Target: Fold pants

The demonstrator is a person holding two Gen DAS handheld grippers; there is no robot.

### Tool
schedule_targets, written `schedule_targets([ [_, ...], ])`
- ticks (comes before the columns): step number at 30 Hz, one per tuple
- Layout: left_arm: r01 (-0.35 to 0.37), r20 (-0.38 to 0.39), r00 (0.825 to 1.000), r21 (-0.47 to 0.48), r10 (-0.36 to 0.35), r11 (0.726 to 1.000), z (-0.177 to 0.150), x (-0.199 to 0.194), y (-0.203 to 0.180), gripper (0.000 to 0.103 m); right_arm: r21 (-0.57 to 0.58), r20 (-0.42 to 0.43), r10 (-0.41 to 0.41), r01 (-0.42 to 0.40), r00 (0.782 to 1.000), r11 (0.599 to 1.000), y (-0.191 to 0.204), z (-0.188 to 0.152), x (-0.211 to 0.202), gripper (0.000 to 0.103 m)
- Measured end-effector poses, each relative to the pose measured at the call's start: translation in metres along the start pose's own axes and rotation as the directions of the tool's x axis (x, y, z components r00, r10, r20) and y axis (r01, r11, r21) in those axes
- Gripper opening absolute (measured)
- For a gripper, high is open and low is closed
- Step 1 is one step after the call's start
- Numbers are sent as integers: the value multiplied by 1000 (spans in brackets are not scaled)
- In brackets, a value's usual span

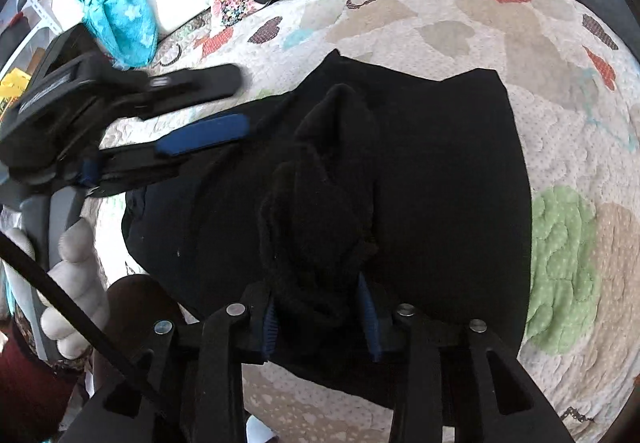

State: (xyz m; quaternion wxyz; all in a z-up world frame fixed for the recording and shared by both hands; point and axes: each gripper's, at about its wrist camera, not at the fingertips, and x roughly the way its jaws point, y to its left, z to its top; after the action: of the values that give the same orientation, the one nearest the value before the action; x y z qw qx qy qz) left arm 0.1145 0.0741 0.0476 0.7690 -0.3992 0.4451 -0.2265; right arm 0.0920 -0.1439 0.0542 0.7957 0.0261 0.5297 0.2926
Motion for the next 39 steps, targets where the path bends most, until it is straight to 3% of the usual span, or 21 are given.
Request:
schedule_targets([
  [6,8,58,998,-29,-6,1000,-19,-30,11,44,-113,-27,-46,43,999,993,30,-11,-4,45],
  [8,2,74,997,-25,0,1000,-27,-36,10,46,-183,-39,-68,60,997,981,45,-20,-4,64],
  [9,1,85,996,-26,2,1000,-30,-41,11,48,-234,-45,-84,71,995,970,56,-27,-5,68],
  [12,3,115,993,-41,1,999,-36,-54,17,49,-332,-69,-106,77,992,940,72,-38,-11,71],
  [13,4,122,993,-45,1,999,-38,-58,18,49,-337,-89,-72,38,993,941,74,-38,-17,71],
  [15,2,142,990,-47,5,999,-42,-69,19,49,-284,-74,9,-30,997,958,68,-29,-35,69],
  [18,-10,176,984,-41,17,999,-46,-85,18,51,-133,41,46,-40,998,990,38,-3,-65,64],
  [22,-22,216,976,-58,34,998,-49,-103,22,51,99,128,-3,-10,992,995,-13,26,-71,36],
  [23,-33,223,974,-61,46,998,-49,-106,23,51,157,129,14,-34,992,987,-26,31,-65,32],
  [26,-63,249,965,-69,79,996,-51,-118,26,51,227,101,102,-123,990,966,-30,34,-41,32],
  [28,-77,264,960,-80,96,994,-52,-127,29,51,228,61,176,-186,982,956,-10,34,-16,32],
  [31,-82,279,954,-108,110,991,-52,-134,38,53,256,-24,260,-246,965,935,8,27,26,35],
  [33,-85,286,951,-131,120,988,-53,-139,46,54,314,-71,333,-296,940,902,11,22,52,35],
  [36,-90,294,946,-156,134,984,-53,-148,56,55,301,-80,347,-309,935,902,17,22,46,35],
  [39,-95,308,941,-167,143,981,-53,-156,63,55,255,-24,362,-344,932,904,19,26,14,38],
])
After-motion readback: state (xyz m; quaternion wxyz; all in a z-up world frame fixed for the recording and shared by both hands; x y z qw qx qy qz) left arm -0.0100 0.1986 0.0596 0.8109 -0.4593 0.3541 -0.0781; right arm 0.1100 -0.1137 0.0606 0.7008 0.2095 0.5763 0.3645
